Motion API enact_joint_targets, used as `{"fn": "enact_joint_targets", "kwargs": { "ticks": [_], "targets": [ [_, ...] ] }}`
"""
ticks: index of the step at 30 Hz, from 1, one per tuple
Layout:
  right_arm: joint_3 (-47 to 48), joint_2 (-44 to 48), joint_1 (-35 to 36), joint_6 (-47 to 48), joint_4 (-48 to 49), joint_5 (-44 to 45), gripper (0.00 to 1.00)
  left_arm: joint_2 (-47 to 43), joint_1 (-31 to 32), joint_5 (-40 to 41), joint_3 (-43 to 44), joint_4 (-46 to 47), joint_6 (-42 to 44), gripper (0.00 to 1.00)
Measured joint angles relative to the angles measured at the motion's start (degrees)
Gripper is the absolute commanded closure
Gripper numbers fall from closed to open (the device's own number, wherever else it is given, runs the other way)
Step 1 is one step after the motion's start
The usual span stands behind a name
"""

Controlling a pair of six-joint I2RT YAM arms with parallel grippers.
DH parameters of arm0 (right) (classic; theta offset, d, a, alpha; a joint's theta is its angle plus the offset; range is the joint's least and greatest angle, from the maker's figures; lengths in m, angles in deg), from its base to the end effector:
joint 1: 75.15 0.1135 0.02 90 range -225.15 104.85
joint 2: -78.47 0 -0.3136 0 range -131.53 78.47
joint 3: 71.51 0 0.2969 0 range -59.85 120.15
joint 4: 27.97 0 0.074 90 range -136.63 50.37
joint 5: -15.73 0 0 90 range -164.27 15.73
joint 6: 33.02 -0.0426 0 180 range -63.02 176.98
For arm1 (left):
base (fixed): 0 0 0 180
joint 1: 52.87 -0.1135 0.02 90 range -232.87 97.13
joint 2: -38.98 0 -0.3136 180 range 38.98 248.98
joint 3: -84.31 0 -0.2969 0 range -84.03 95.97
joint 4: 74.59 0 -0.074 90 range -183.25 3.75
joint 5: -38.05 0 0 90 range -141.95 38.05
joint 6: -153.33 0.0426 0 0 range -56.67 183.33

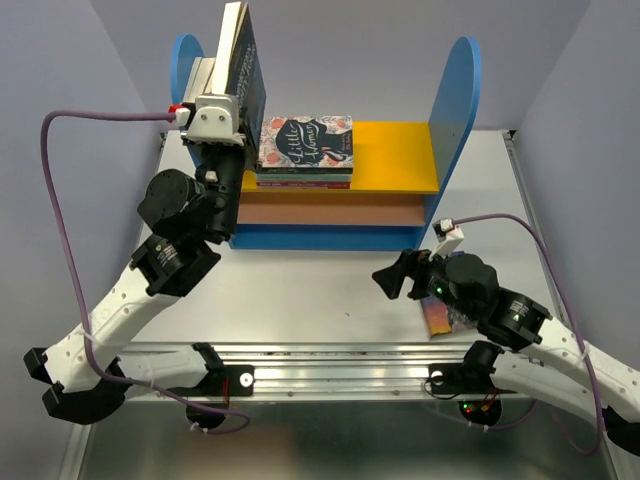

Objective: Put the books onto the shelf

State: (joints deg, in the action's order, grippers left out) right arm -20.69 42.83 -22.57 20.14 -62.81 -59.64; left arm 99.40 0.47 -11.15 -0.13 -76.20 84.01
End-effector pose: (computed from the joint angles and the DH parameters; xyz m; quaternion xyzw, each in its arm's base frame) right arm 0.1059 0.1207 0.3352 -0.0384 0.8132 0.3280 0.4792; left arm 0.1397 -0.1411 0.6158 0.0217 0.5389 -0.0739 0.8388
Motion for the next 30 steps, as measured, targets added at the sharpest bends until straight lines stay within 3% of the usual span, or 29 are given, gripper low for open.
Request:
{"fn": "enact_joint_targets", "kwargs": {
  "ticks": [6, 10, 20, 30],
  "targets": [
    [0.0, -1.1, 0.0, 0.0, 0.1, -0.7, 0.00, 1.5, -12.4, -6.5, 0.5, -3.7, -3.0, 1.00],
    [0.0, -0.8, 0.0, 0.0, 0.2, -0.9, 0.00, 4.1, -17.5, -9.8, 0.5, -6.2, -5.0, 1.00],
    [0.0, -0.7, 0.0, 0.0, 0.5, -1.5, 0.00, 6.7, -20.3, -12.9, -2.1, -9.6, -7.6, 1.00],
    [0.0, -2.1, 0.0, -0.3, 1.4, -2.8, 0.00, 2.2, -21.5, -12.2, -9.4, -7.0, -9.8, 1.00]
  ]
}}
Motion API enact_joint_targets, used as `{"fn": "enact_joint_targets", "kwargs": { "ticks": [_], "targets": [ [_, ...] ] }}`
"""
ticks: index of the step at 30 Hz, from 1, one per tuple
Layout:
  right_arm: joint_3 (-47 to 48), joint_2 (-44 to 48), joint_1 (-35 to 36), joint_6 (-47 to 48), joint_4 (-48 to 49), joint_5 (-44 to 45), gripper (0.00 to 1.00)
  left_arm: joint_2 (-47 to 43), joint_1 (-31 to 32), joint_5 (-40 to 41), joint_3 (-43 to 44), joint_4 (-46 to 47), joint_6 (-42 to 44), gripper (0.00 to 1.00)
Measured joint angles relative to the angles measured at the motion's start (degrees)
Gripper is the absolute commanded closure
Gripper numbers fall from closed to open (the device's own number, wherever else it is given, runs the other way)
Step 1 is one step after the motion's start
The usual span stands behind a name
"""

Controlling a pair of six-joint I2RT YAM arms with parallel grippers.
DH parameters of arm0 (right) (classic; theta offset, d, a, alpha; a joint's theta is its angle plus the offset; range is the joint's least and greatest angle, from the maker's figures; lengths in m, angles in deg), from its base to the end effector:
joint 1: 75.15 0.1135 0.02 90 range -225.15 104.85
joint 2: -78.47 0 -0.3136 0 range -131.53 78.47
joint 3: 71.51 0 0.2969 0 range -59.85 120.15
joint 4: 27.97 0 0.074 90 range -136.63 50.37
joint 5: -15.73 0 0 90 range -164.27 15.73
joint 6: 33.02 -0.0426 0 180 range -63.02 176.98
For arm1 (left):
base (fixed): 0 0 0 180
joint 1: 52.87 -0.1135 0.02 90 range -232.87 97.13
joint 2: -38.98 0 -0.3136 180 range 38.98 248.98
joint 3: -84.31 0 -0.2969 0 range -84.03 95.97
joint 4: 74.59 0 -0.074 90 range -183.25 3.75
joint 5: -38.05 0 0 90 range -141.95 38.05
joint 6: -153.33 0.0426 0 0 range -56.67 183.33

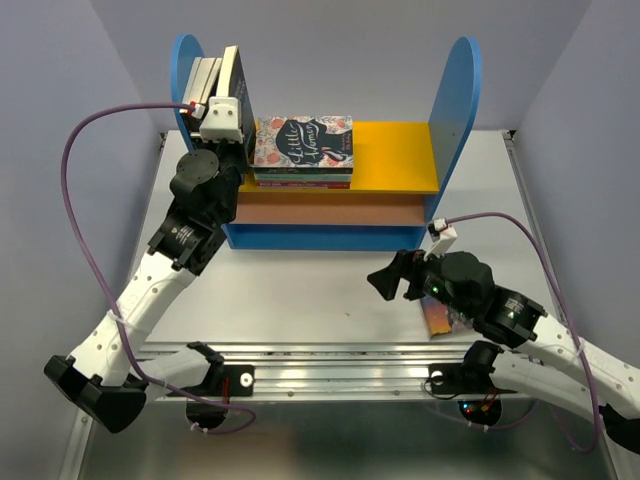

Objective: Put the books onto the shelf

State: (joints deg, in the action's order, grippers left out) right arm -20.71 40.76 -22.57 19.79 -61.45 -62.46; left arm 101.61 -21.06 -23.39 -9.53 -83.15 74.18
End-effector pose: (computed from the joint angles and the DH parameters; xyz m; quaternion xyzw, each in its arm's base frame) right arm 0.1099 0.1294 0.3323 -0.0512 0.8173 0.3408 0.4619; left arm 0.2280 -0.1175 0.5393 0.0324 0.6209 0.0079 0.7832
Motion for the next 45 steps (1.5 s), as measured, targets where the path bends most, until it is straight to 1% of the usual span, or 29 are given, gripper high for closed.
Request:
{"fn": "enact_joint_targets", "kwargs": {
  "ticks": [5, 23, 24, 25, 34, 36, 39, 40, 42, 43, 45],
  "targets": [
    [-0.4, -0.7, 0.0, -0.2, 0.8, -0.7, 0.00, -0.2, -0.5, 0.2, -2.3, 1.4, -1.3, 1.00],
    [-0.7, 0.5, 0.0, -0.6, 1.7, -1.2, 0.00, -0.2, -1.0, 2.1, -7.6, 5.3, -1.4, 1.00],
    [-0.7, 0.6, 0.0, -0.6, 1.7, -1.2, 0.00, -0.3, -1.0, 2.3, -8.0, 5.9, -1.4, 0.98],
    [-0.7, 0.6, 0.0, -0.6, 1.8, -1.2, 0.00, -0.3, -1.0, 2.4, -8.5, 6.6, -1.4, 0.94],
    [-0.7, 0.6, 0.0, -0.6, 1.7, -1.2, 0.00, -0.5, -1.2, 4.4, -11.1, 11.8, -2.6, 0.93],
    [-0.7, 0.6, 0.0, -0.6, 1.7, -1.3, 0.00, -0.4, -1.3, 4.5, -11.2, 12.2, -2.7, 0.86],
    [-0.7, 0.6, 0.0, -0.6, 1.8, -1.3, 0.00, 0.2, -1.7, 4.5, -11.2, 13.0, -2.8, 0.84],
    [-0.7, 0.6, 0.0, -0.6, 1.7, -1.3, 0.00, 0.4, -1.8, 4.5, -11.2, 13.4, -2.8, 0.77],
    [-0.7, 0.6, 0.0, -0.6, 1.7, -1.3, 0.00, 0.7, -2.0, 4.5, -11.2, 13.9, -2.9, 0.75],
    [-0.7, 0.6, 0.0, -0.6, 1.7, -1.3, 0.00, 0.8, -2.0, 4.5, -11.2, 14.1, -3.0, 0.68],
    [-0.7, 0.6, 0.0, -0.6, 1.8, -1.3, 0.00, 0.9, -2.1, 4.5, -11.2, 14.2, -3.3, 0.67]
  ]
}}
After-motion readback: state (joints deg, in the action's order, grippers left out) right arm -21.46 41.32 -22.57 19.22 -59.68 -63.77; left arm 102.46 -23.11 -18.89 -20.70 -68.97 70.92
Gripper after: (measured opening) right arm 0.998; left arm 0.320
